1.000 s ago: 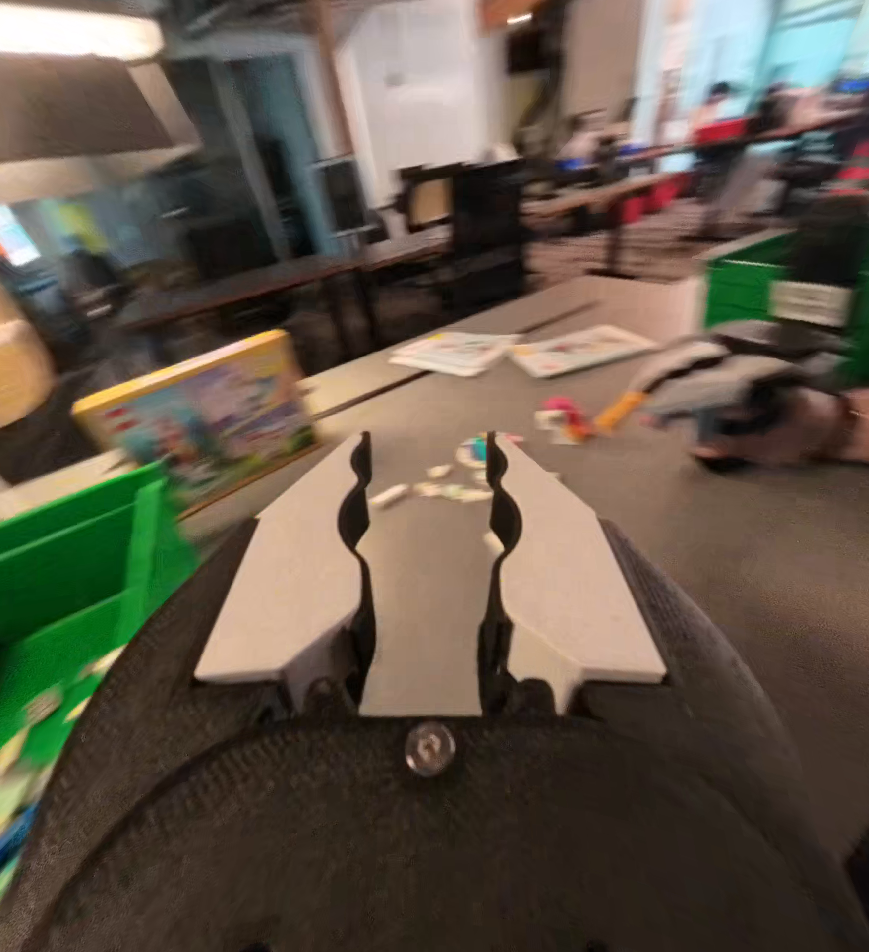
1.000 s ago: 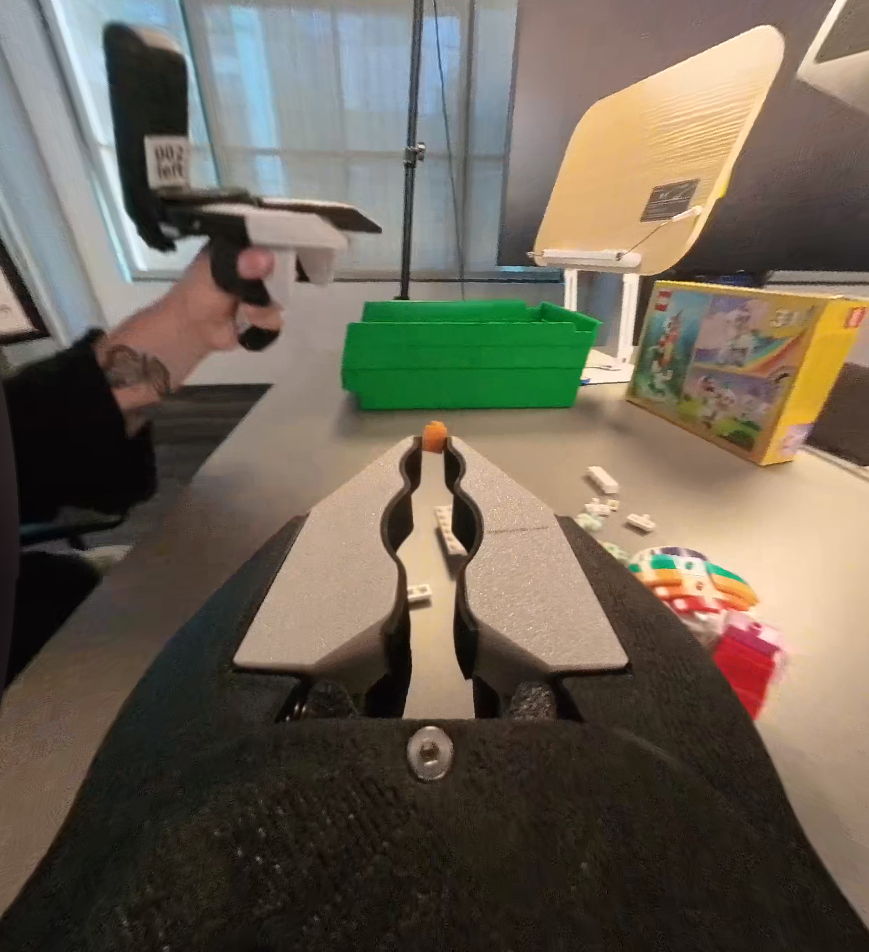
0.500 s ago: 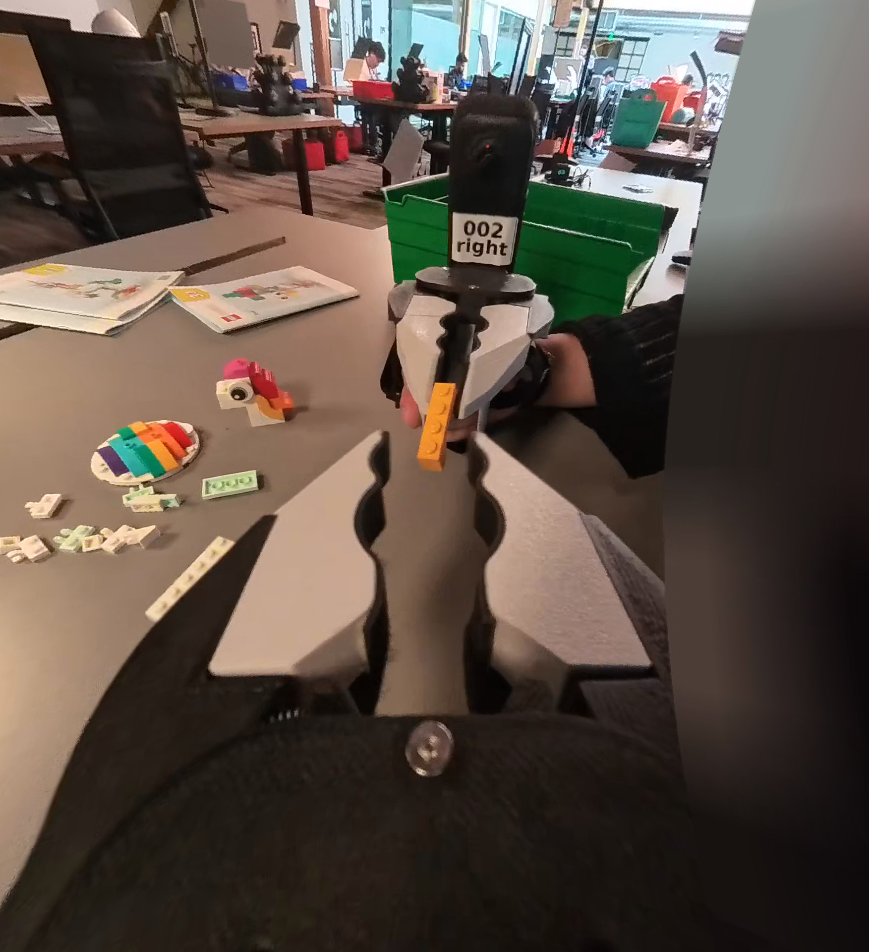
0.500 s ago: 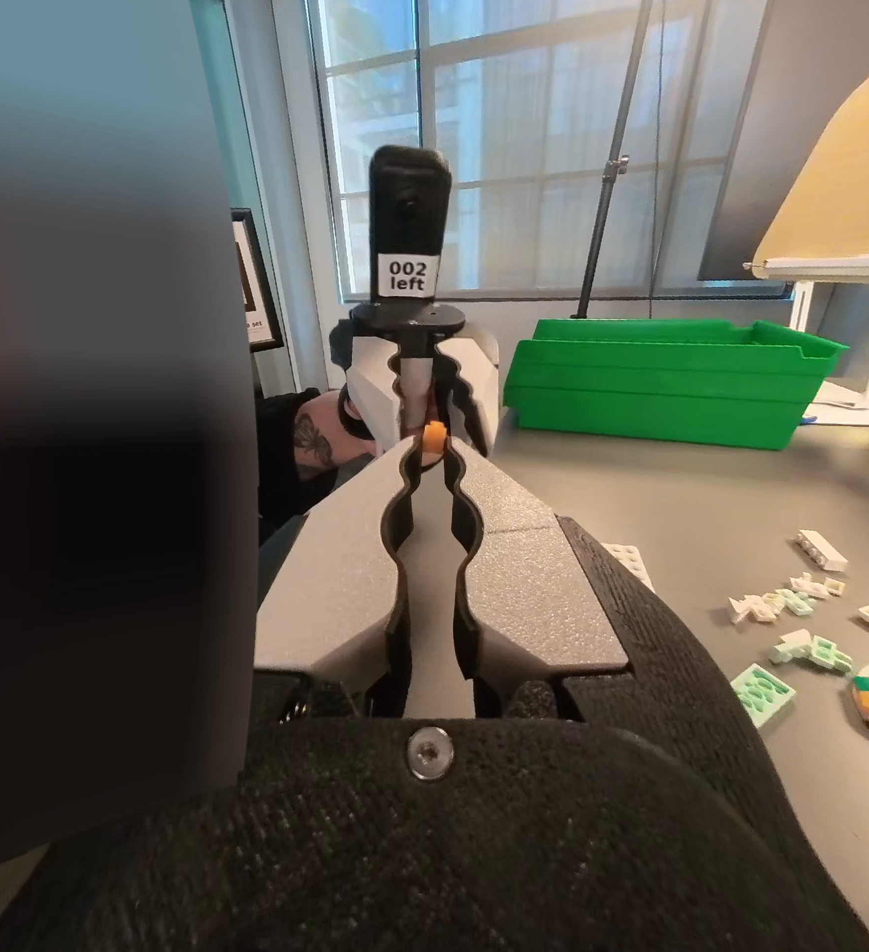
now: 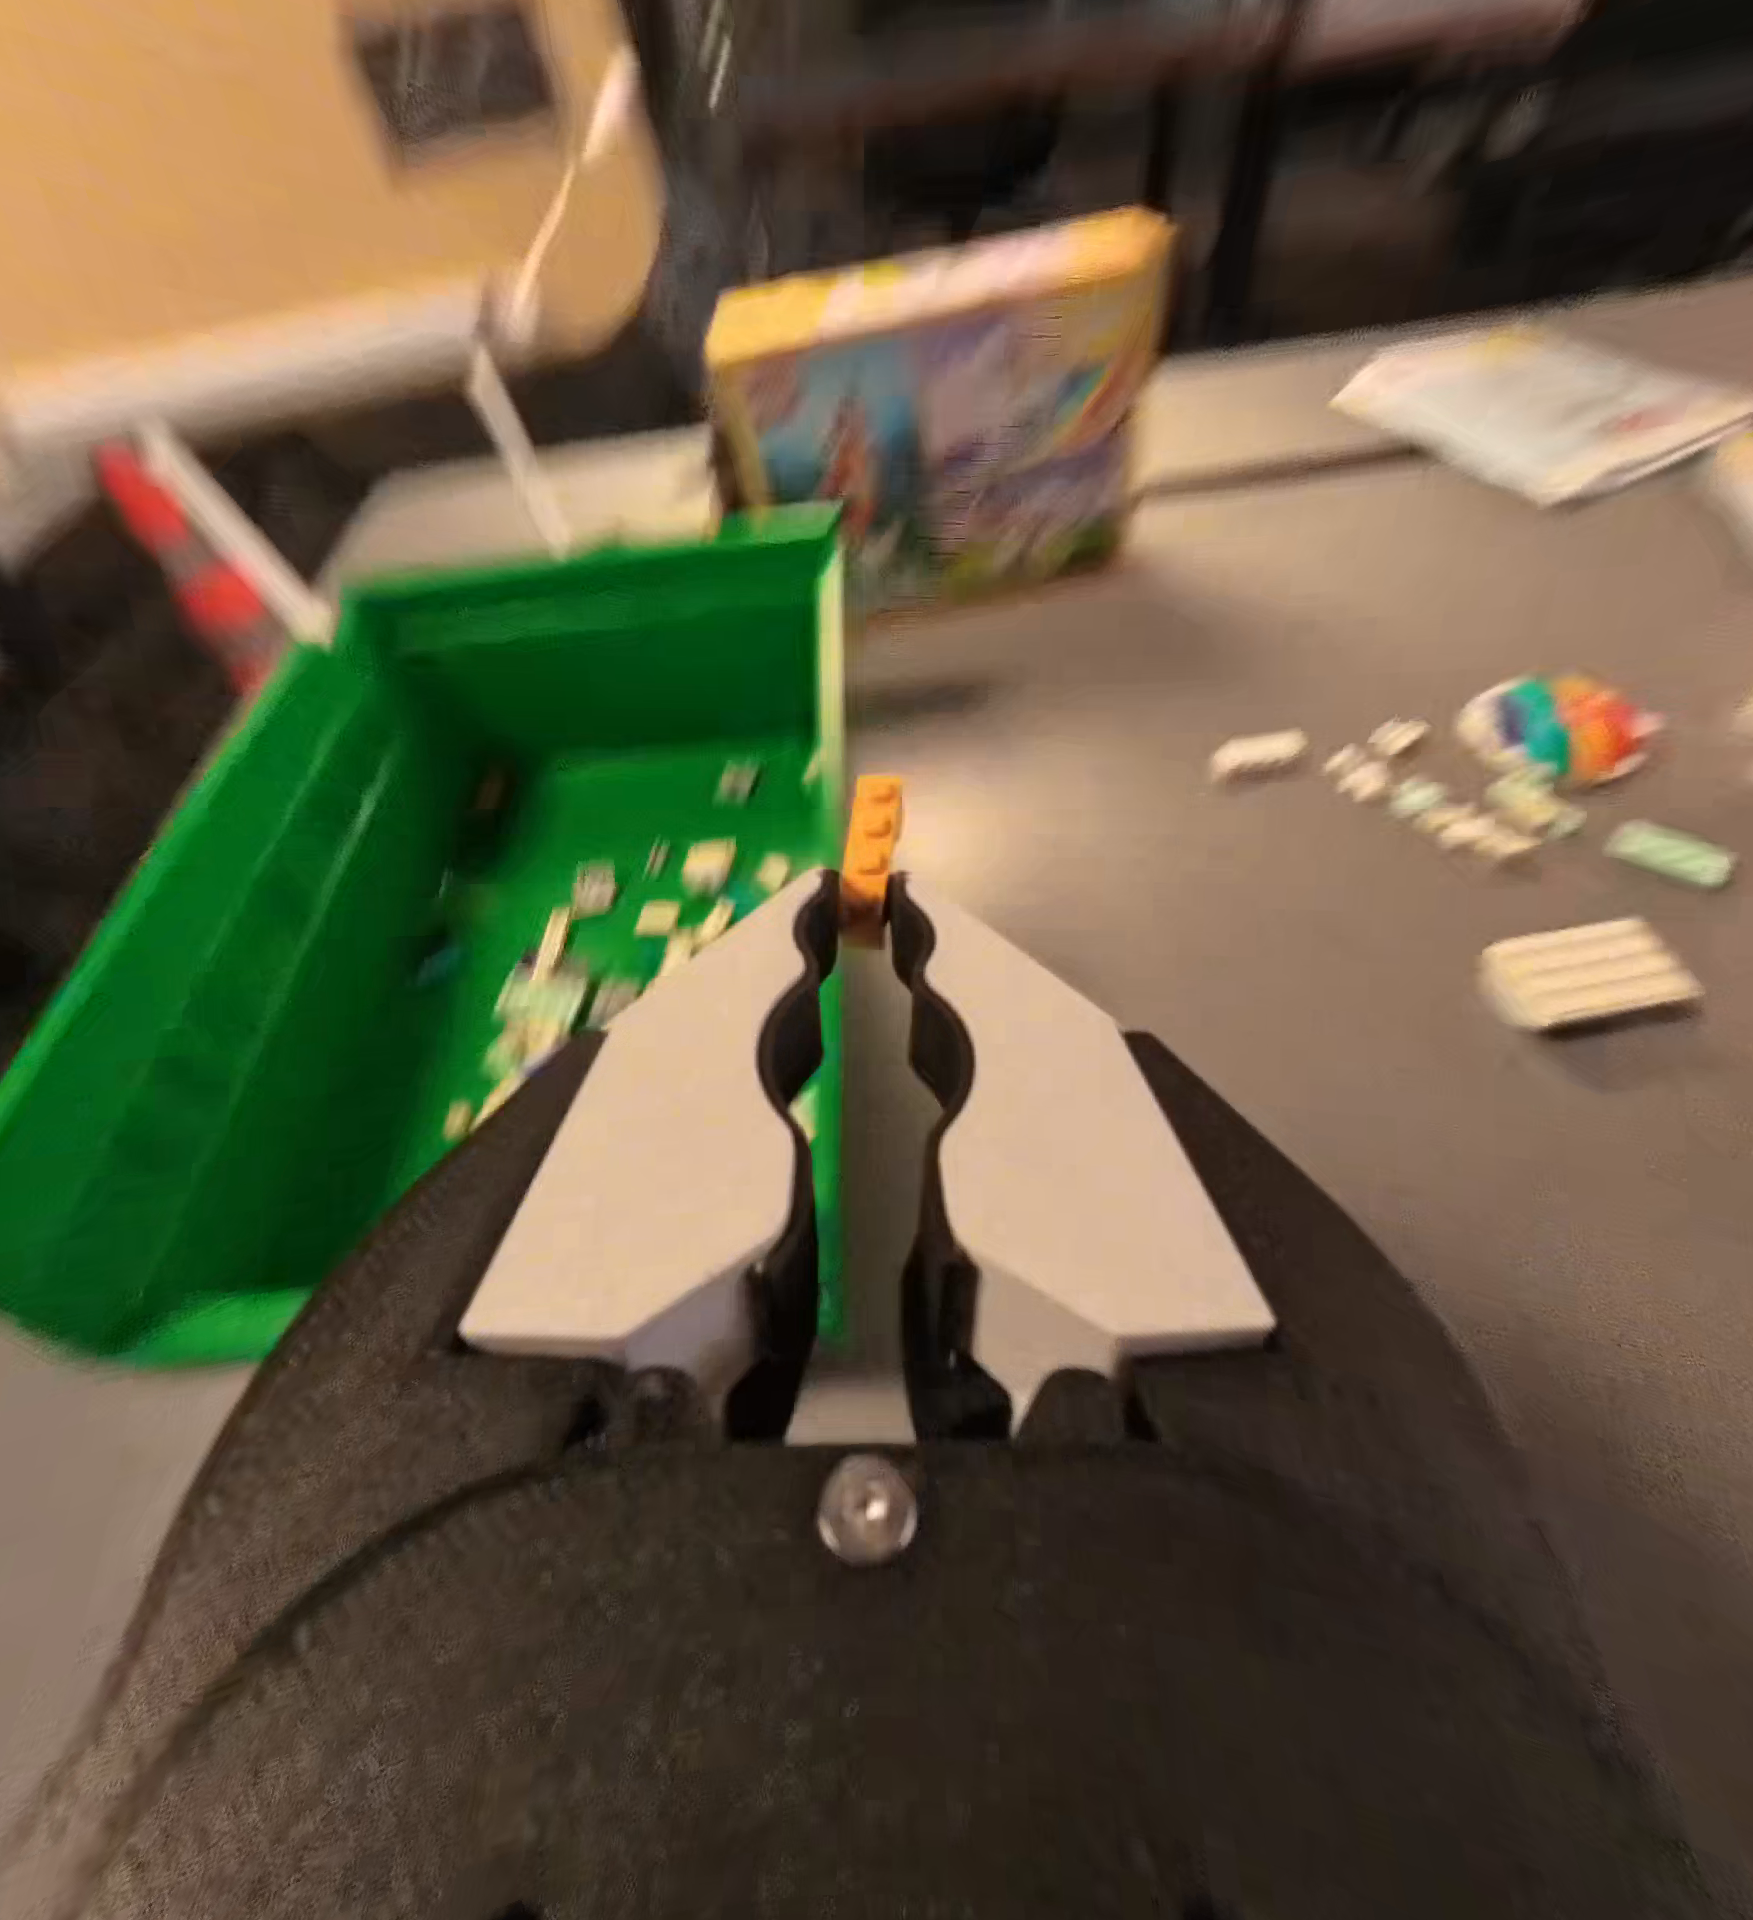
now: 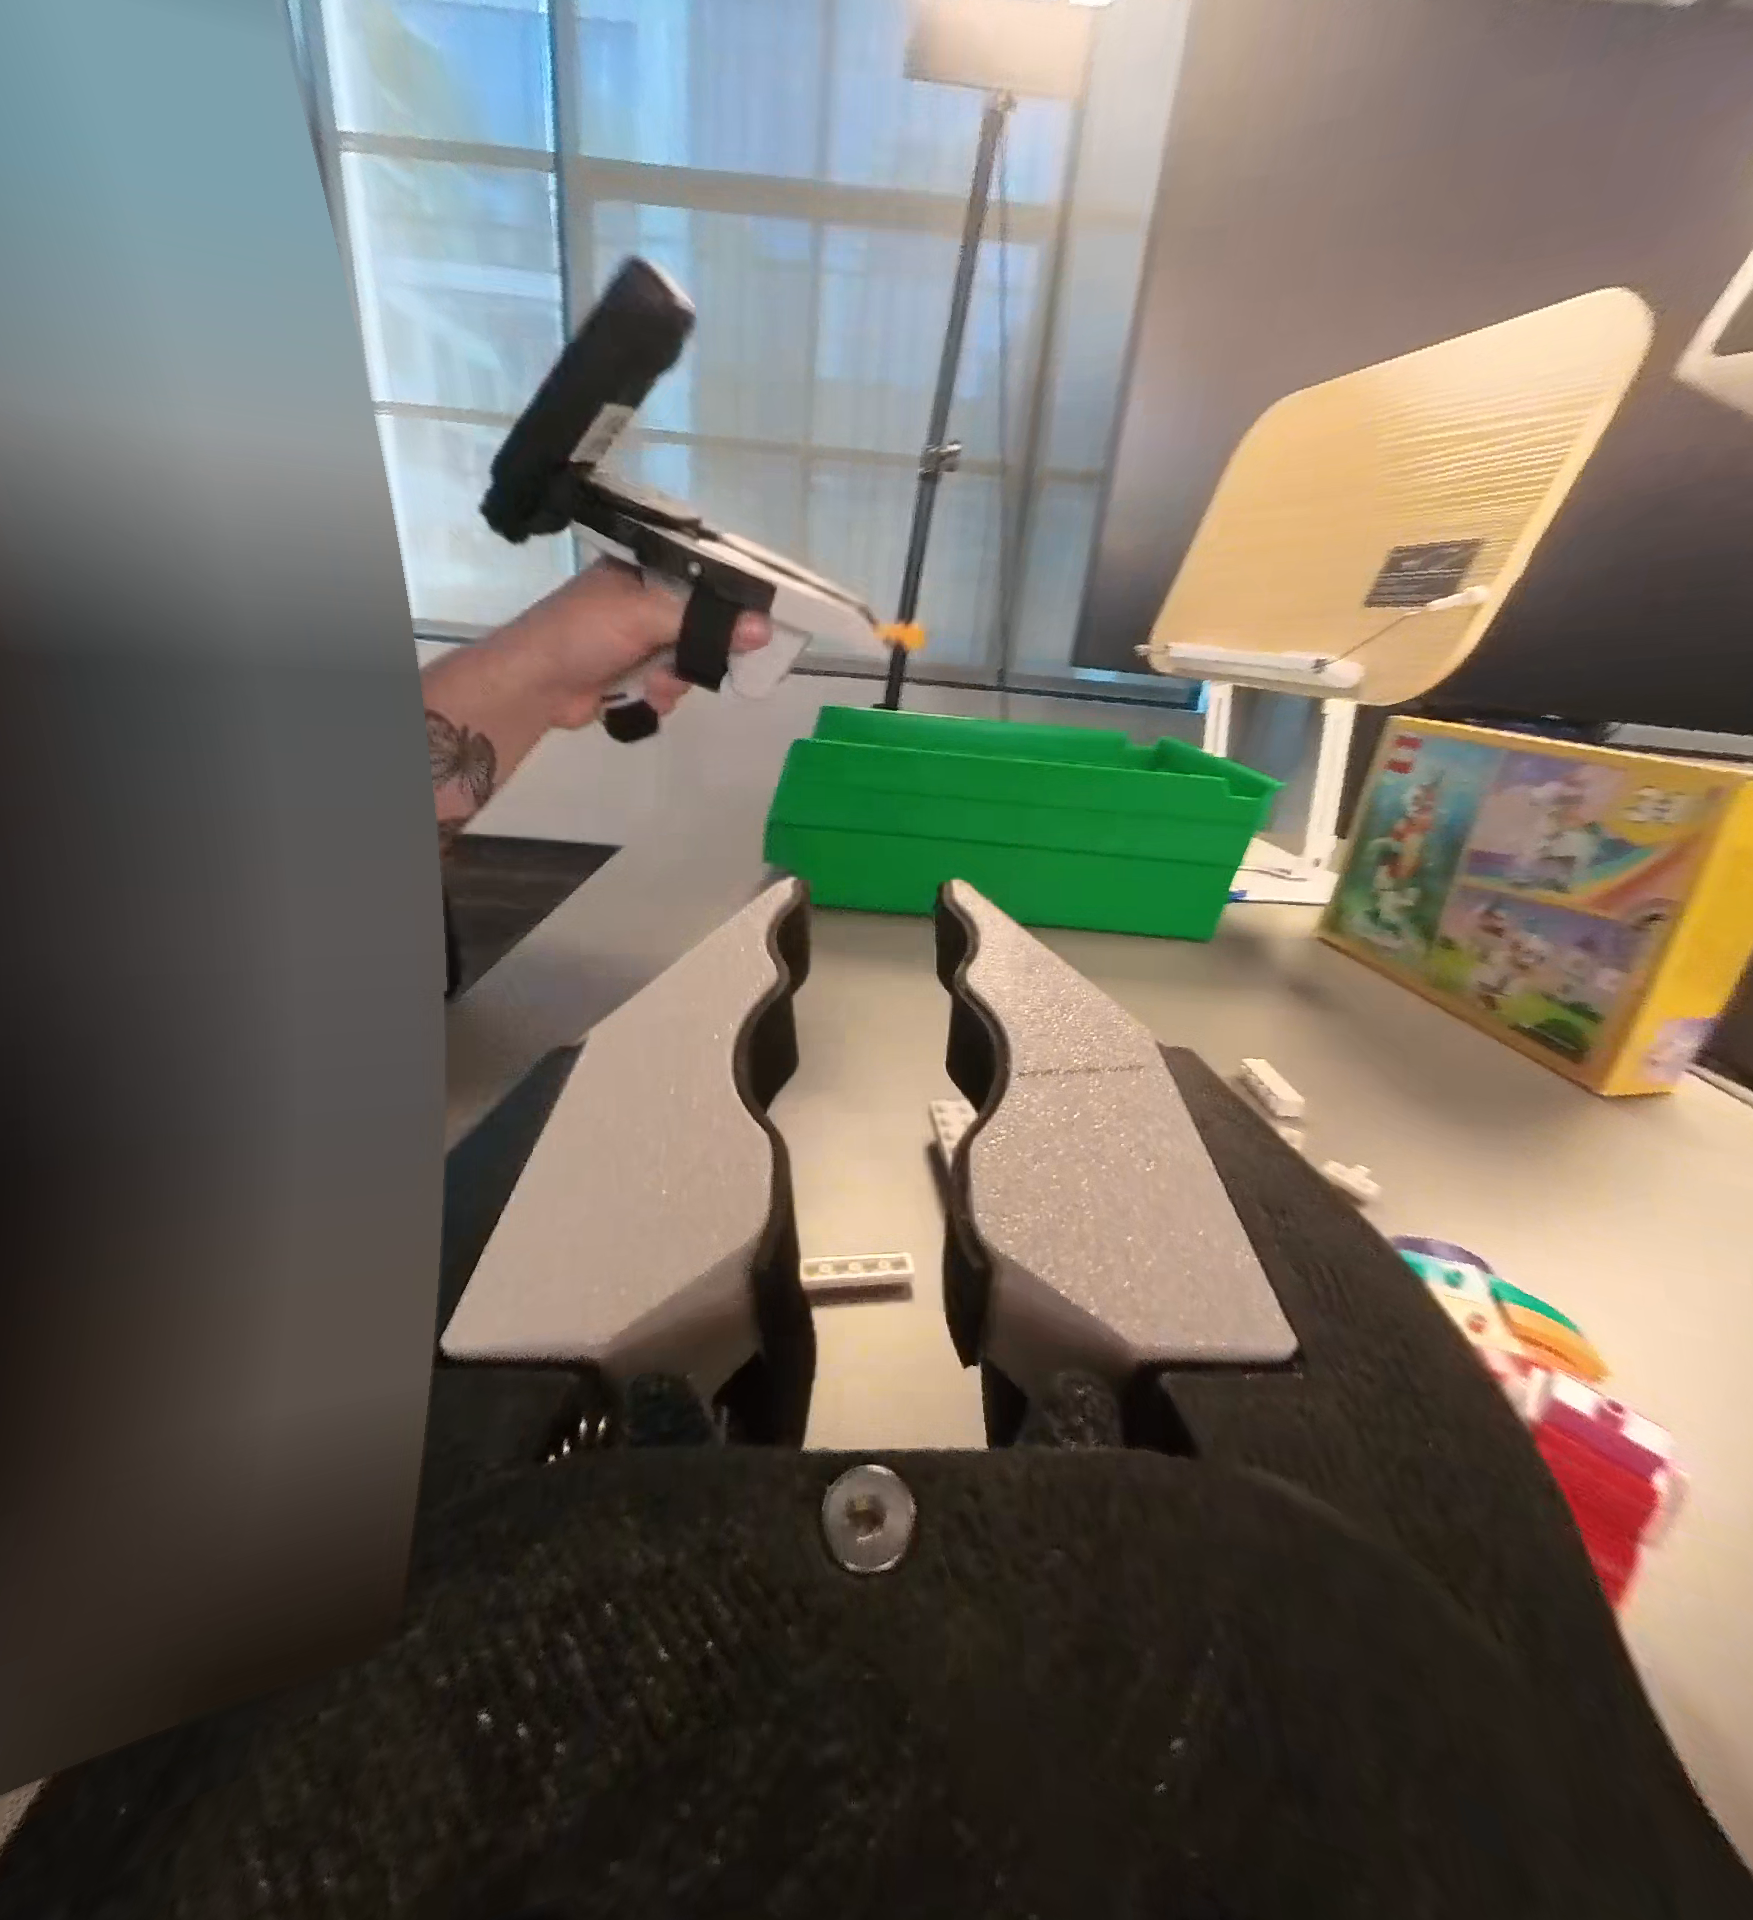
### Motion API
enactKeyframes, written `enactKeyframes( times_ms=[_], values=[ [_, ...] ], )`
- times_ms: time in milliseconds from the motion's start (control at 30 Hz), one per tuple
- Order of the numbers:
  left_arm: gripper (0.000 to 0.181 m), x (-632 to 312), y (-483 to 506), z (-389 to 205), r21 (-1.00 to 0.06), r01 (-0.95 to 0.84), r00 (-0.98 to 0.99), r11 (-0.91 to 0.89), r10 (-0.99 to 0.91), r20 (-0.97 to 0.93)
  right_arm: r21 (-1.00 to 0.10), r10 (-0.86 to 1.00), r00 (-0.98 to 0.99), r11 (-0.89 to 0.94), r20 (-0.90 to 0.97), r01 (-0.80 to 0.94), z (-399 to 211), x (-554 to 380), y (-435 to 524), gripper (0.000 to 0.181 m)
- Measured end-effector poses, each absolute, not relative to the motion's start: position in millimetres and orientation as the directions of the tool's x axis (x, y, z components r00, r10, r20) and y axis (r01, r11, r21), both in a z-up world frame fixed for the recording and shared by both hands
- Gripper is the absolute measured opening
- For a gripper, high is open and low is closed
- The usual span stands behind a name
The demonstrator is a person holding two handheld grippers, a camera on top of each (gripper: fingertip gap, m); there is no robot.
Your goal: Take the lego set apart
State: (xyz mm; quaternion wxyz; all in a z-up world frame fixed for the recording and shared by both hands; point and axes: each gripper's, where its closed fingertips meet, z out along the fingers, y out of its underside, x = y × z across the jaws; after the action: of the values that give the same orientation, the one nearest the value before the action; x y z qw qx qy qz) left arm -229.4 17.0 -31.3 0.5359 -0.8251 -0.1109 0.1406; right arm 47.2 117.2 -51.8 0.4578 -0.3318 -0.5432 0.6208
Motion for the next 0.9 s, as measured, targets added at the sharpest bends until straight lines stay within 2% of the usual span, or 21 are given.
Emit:
enactKeyframes(
  times_ms=[100, 200, 300, 433, 533, 600, 700, 800, 867, 900],
  values=[
    [0.008, -267, 0, -84, -0.729, 0.301, 0.926, -0.615, 0.370, 0.071, -0.978, 0.933, -0.353, 0.000, 0.075, -0.208, -51, 47, 120, 0.020],
    [0.009, -302, -16, -125, -0.584, 0.366, 0.898, -0.724, 0.439, 0.019, -0.979, 0.932, -0.351, 0.012, 0.085, -0.205, -52, 47, 119, 0.019],
    [0.035, -308, -22, -147, -0.518, 0.411, 0.884, -0.750, 0.468, 0.023, -0.979, 0.932, -0.351, 0.016, 0.088, -0.203, -52, 47, 119, 0.018],
    [0.051, -314, -25, -133, -0.599, 0.424, 0.851, -0.680, 0.524, 0.007, -0.979, 0.938, -0.336, 0.017, 0.085, -0.202, -52, 47, 122, 0.017],
    [0.051, -302, -22, -84, -0.789, 0.318, 0.831, -0.526, 0.555, -0.035, -0.979, 0.953, -0.283, 0.053, 0.109, -0.198, -53, 46, 129, 0.014],
    [0.050, -264, -9, -44, -0.913, 0.178, 0.867, -0.367, 0.497, -0.031, -0.976, 0.964, -0.225, 0.094, 0.139, -0.199, -54, 44, 136, 0.014],
    [0.043, -168, 25, -26, -0.970, 0.036, 0.972, -0.242, 0.234, -0.022, -0.965, 0.972, -0.124, 0.171, 0.198, -0.201, -54, 44, 147, 0.013],
    [0.042, -51, 54, -43, -0.974, 0.026, 0.961, -0.225, -0.262, 0.086, -0.958, 0.973, -0.067, 0.202, 0.220, -0.201, -54, 44, 155, 0.012],
    [0.038, -8, 62, -65, -0.953, 0.037, 0.892, -0.300, -0.419, 0.167, -0.960, 0.977, -0.063, 0.190, 0.206, -0.205, -53, 45, 157, 0.012],
    [0.037, 1, 68, -83, -0.929, 0.026, 0.885, -0.368, -0.424, 0.193, -0.961, 0.978, -0.060, 0.183, 0.199, -0.208, -52, 45, 158, 0.012]
  ],
)
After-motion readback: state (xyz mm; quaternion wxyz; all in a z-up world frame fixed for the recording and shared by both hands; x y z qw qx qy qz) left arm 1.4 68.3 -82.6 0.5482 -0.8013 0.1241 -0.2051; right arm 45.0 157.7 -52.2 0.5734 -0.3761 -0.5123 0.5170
